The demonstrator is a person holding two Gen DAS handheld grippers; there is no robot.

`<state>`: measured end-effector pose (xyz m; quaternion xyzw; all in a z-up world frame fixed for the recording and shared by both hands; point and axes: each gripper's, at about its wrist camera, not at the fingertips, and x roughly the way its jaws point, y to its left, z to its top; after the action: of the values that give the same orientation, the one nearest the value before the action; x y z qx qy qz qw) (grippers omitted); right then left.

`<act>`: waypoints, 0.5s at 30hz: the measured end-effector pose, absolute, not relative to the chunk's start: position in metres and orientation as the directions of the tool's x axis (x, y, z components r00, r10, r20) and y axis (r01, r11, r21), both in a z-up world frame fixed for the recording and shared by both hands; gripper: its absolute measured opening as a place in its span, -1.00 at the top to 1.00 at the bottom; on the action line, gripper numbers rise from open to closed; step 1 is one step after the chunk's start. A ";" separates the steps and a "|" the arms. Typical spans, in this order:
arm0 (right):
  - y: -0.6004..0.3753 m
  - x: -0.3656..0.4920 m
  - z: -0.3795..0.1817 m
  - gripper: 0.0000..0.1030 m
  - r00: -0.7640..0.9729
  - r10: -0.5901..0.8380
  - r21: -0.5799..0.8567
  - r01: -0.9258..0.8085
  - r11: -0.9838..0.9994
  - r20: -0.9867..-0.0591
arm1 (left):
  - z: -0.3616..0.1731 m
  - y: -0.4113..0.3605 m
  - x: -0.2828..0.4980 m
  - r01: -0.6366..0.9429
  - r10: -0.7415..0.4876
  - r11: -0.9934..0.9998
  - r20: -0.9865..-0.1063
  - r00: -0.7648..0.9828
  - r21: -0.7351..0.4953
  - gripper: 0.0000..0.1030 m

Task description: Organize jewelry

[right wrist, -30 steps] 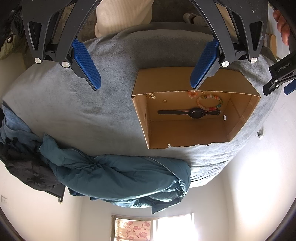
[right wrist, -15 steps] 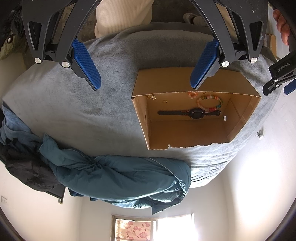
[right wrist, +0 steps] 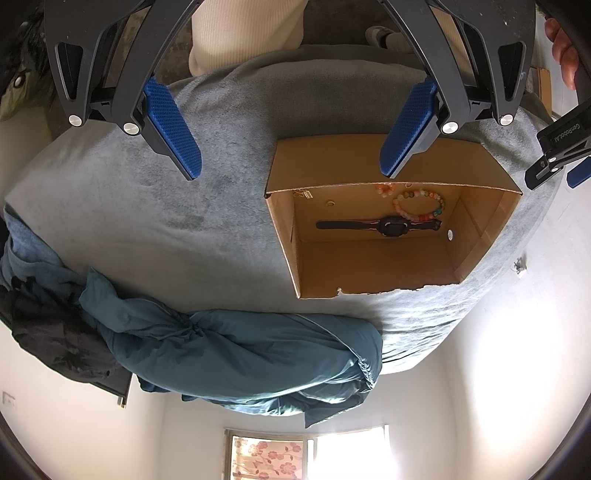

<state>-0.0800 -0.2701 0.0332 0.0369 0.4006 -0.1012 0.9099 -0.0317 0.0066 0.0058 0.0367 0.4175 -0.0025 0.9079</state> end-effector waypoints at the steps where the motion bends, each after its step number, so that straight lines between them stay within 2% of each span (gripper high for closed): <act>1: -0.270 -0.080 0.033 -0.81 0.658 -0.155 -0.014 0.215 0.977 -0.737 | 0.006 0.007 -0.032 0.035 0.026 0.997 -0.758 0.652 0.064 -0.87; 15: -0.271 -0.081 0.033 -0.81 0.657 -0.155 -0.013 0.216 0.976 -0.738 | 0.006 0.006 -0.032 0.036 0.025 0.997 -0.759 0.651 0.064 -0.87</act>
<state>-0.0806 -0.2710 0.0329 0.0380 0.4016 -0.1022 0.9093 -0.0318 0.0060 0.0057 0.0365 0.4176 -0.0031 0.9079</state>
